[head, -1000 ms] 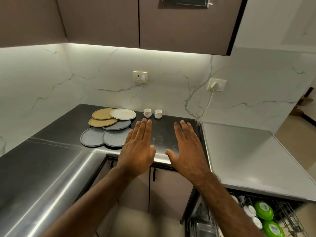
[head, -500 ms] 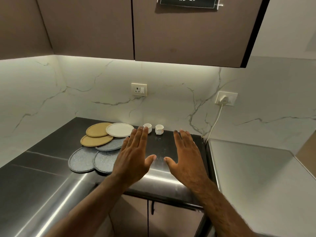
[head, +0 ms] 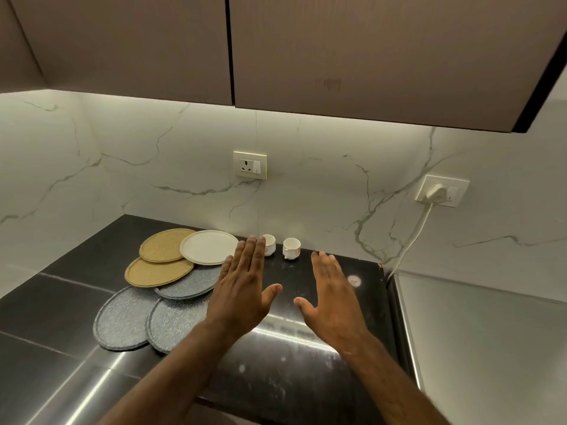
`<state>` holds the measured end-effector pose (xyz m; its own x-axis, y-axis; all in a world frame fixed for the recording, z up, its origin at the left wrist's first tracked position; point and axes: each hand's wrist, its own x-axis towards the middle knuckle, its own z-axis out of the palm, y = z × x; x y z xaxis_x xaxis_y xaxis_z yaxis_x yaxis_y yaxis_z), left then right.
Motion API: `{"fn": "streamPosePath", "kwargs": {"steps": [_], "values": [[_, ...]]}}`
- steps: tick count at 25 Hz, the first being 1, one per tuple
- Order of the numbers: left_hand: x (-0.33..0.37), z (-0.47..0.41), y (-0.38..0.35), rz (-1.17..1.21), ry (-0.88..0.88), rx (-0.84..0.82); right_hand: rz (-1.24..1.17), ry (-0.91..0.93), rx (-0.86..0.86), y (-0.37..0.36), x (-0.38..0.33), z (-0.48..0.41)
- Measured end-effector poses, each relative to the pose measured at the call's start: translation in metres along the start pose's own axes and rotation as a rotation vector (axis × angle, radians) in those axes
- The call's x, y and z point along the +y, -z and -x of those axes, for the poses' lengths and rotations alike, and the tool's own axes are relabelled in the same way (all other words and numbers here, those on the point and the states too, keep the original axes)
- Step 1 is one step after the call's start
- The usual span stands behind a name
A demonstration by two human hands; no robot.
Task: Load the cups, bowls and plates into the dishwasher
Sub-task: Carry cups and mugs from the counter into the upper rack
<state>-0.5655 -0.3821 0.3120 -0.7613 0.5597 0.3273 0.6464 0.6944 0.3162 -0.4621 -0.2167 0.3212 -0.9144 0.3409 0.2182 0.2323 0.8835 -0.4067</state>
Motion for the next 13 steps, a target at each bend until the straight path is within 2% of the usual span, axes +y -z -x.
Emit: {"fn": "streamPosePath", "kwargs": {"steps": [8,10,13], "values": [[-0.095,-0.133,-0.132,0.139,0.095,-0.086,-0.15,-0.164,-0.025,-0.121,0.055,-0.152],[-0.113,-0.164,-0.163,0.238,0.191,-0.121,-0.209,-0.22,-0.041,-0.149,0.07,-0.187],[-0.127,-0.201,-0.206,0.456,0.449,-0.14,-0.382,-0.39,-0.071,-0.19,0.095,-0.23]]}}
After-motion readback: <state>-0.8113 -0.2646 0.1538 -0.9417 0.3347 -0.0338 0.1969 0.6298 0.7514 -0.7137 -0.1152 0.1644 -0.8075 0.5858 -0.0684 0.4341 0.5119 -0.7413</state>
